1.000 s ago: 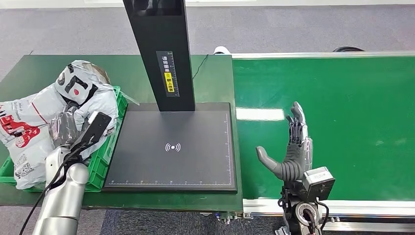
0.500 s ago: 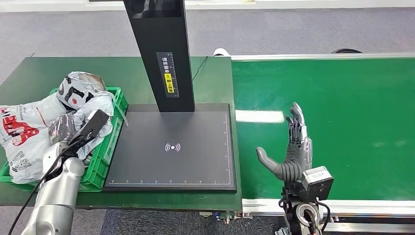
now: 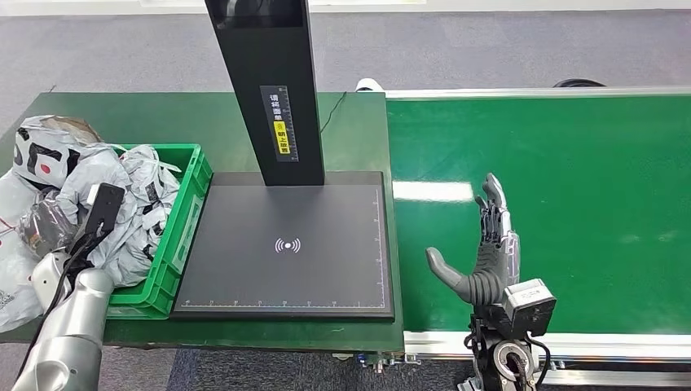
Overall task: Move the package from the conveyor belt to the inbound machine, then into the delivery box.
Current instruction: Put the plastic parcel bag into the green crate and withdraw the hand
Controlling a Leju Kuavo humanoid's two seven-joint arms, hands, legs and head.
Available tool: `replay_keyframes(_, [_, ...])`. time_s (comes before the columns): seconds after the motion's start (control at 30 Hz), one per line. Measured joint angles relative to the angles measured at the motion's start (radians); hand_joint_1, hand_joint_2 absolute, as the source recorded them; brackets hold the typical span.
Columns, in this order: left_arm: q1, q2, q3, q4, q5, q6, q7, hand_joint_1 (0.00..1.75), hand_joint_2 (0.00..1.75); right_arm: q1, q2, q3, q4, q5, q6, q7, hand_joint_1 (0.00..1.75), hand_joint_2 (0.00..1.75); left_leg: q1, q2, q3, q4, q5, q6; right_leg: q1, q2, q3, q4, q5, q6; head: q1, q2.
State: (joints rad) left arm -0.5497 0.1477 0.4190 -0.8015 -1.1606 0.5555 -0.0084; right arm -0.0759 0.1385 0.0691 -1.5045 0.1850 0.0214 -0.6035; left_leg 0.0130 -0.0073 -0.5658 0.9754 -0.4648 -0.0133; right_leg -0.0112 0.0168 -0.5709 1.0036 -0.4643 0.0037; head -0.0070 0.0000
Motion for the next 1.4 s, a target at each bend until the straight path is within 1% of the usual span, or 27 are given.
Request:
replay_keyframes(0.07, [0.004,0.0,0.006,0.0,0.0,0.005,0.001,1.75,1.75,0.0,0.0,0.001,0.0,0.0,0.0,0.0,0.0,1.75,0.0,0.0,0.0,0.0,0.0,0.0,0.0,0.0,-0.001,0.0,0.0,0.0,0.0,0.0])
replay_keyframes(0.1, [0.005,0.0,0.008,0.001,-0.005,-0.015,0.011,1.75,1.75,0.0,0.0,0.001,0.0,0.0,0.0,0.0,0.0,1.75,0.0,0.0,-0.001,0.0,0.0,0.0,0.0,0.0,-0.001,0.0,0.0,0.0,0.0,0.0])
replay_keyframes(0.13, [0.004,0.001,0.009,0.004,-0.015,-0.054,0.027,1.75,1.75,0.0,0.0,0.002,0.0,0.0,0.0,0.0,0.0,1.75,0.0,0.0,-0.001,0.0,0.0,0.0,0.0,0.0,-0.001,0.0,0.0,0.0,0.0,0.0])
replay_keyframes(0.2, [-0.01,0.005,0.008,0.022,-0.041,-0.174,0.064,1.74,1.75,-0.004,0.0,0.002,0.001,0.0,0.002,0.0,0.0,1.75,0.0,-0.002,-0.001,0.0,0.0,0.0,0.0,-0.001,-0.001,0.0,0.0,0.0,0.0,0.0])
replay_keyframes(0.27, [-0.042,0.014,0.0,0.06,-0.063,-0.313,0.087,1.72,1.75,-0.014,0.001,0.002,0.007,0.001,0.006,0.0,0.0,1.75,0.0,-0.004,0.0,0.0,0.0,0.0,-0.001,-0.003,0.001,0.0,-0.001,0.0,0.0,0.0])
replay_keyframes(0.33, [-0.083,0.03,-0.012,0.111,-0.078,-0.443,0.094,1.7,1.75,-0.028,0.003,0.002,0.018,0.003,0.01,0.0,0.0,1.75,-0.001,-0.007,0.004,-0.001,0.0,0.0,-0.001,-0.008,0.006,0.0,-0.003,-0.001,-0.001,0.0])
replay_keyframes(0.4, [-0.118,0.047,-0.026,0.16,-0.085,-0.535,0.085,1.65,1.75,-0.04,0.007,0.002,0.031,0.005,0.013,0.0,0.0,1.75,-0.002,-0.012,0.011,-0.003,-0.001,0.0,-0.003,-0.013,0.014,0.0,-0.007,0.0,-0.001,0.0])
replay_keyframes(0.53, [-0.161,0.075,-0.056,0.227,-0.089,-0.636,0.051,1.61,1.75,-0.056,0.014,0.003,0.05,0.008,0.014,0.0,0.0,1.75,-0.004,-0.021,0.026,-0.005,-0.004,-0.001,-0.005,-0.022,0.03,0.0,-0.014,0.0,-0.001,0.0])
replay_keyframes(0.57, [-0.169,0.081,-0.062,0.238,-0.09,-0.652,0.045,1.54,1.75,-0.06,0.016,0.003,0.053,0.008,0.014,0.0,0.0,1.75,-0.004,-0.022,0.028,-0.005,-0.005,-0.001,-0.005,-0.023,0.033,0.0,-0.015,0.0,-0.001,0.0])
replay_keyframes(0.63, [-0.182,0.092,-0.075,0.257,-0.091,-0.67,0.04,1.36,1.75,-0.068,0.018,0.003,0.056,0.008,0.014,0.0,0.0,1.75,-0.004,-0.023,0.03,-0.005,-0.005,-0.001,-0.005,-0.024,0.035,0.0,-0.016,0.0,-0.001,0.0])
replay_keyframes(0.67, [-0.187,0.096,-0.08,0.263,-0.091,-0.674,0.04,1.27,1.75,-0.073,0.019,0.003,0.057,0.008,0.014,0.0,0.0,1.75,-0.004,-0.023,0.03,-0.005,-0.004,-0.001,-0.005,-0.024,0.035,0.0,-0.016,0.0,-0.001,0.0])
replay_keyframes(0.7, [-0.192,0.1,-0.085,0.269,-0.091,-0.676,0.041,1.25,1.75,-0.077,0.02,0.003,0.058,0.008,0.014,0.0,0.0,1.75,-0.004,-0.023,0.03,-0.005,-0.004,-0.001,-0.005,-0.024,0.034,0.0,-0.016,0.0,-0.001,0.0])
replay_keyframes(0.9, [-0.208,0.111,-0.103,0.29,-0.091,-0.695,0.057,1.26,1.75,-0.083,0.024,0.003,0.06,0.008,0.008,0.0,0.0,1.75,-0.004,-0.024,0.029,-0.005,-0.004,-0.001,-0.005,-0.025,0.033,0.0,-0.016,0.0,-0.001,0.0])
replay_keyframes(0.93, [-0.209,0.113,-0.106,0.293,-0.091,-0.697,0.058,1.23,1.75,-0.083,0.024,0.003,0.06,0.008,0.007,0.0,0.0,1.75,-0.004,-0.024,0.03,-0.005,-0.004,-0.001,-0.005,-0.025,0.033,0.0,-0.016,0.0,-0.002,0.0])
replay_keyframes(0.97, [-0.21,0.113,-0.108,0.295,-0.091,-0.697,0.058,0.95,1.75,-0.083,0.025,0.003,0.06,0.008,0.007,0.0,0.0,1.75,-0.004,-0.024,0.03,-0.005,-0.004,-0.001,-0.005,-0.025,0.033,0.0,-0.016,0.0,-0.002,0.0])
replay_keyframes(1.07, [-0.209,0.114,-0.112,0.303,-0.091,-0.694,0.058,0.03,1.75,-0.082,0.025,0.003,0.064,0.008,0.006,0.0,0.0,1.75,-0.005,-0.024,0.032,-0.005,-0.005,-0.001,-0.005,-0.024,0.035,0.0,-0.017,0.0,-0.002,0.0])
replay_keyframes(1.1, [-0.207,0.112,-0.114,0.307,-0.089,-0.678,0.057,0.0,1.75,-0.082,0.025,0.003,0.066,0.008,0.005,0.001,0.0,1.75,-0.005,-0.024,0.034,-0.005,-0.005,-0.001,-0.005,-0.024,0.036,0.0,-0.017,-0.001,-0.002,0.0])
replay_keyframes(1.13, [-0.204,0.109,-0.116,0.31,-0.086,-0.646,0.054,0.0,1.75,-0.08,0.025,0.003,0.067,0.008,0.003,0.002,0.0,1.75,-0.005,-0.024,0.035,-0.005,-0.006,-0.001,-0.005,-0.024,0.037,0.0,-0.018,-0.001,-0.002,0.0])
replay_keyframes(1.23, [-0.182,0.083,-0.117,0.303,-0.052,-0.462,0.021,0.0,1.75,-0.066,0.024,0.003,0.061,0.006,-0.004,0.005,0.0,1.75,-0.005,-0.023,0.035,-0.005,-0.006,-0.001,-0.005,-0.024,0.037,0.0,-0.018,-0.001,-0.002,0.0])
replay_keyframes(1.3, [-0.159,0.059,-0.114,0.274,-0.006,-0.347,-0.024,0.0,1.75,-0.055,0.024,0.002,0.048,0.004,-0.006,0.009,0.0,1.75,-0.005,-0.022,0.033,-0.005,-0.006,-0.001,-0.005,-0.024,0.035,0.0,-0.017,-0.001,-0.002,0.0])
replay_keyframes(1.4, [-0.116,0.02,-0.113,0.199,0.096,-0.24,-0.116,0.0,1.75,-0.043,0.022,0.001,0.035,0.001,-0.007,0.014,0.0,1.75,-0.005,-0.022,0.029,-0.004,-0.006,-0.001,-0.005,-0.023,0.032,0.0,-0.016,0.0,-0.002,0.0])
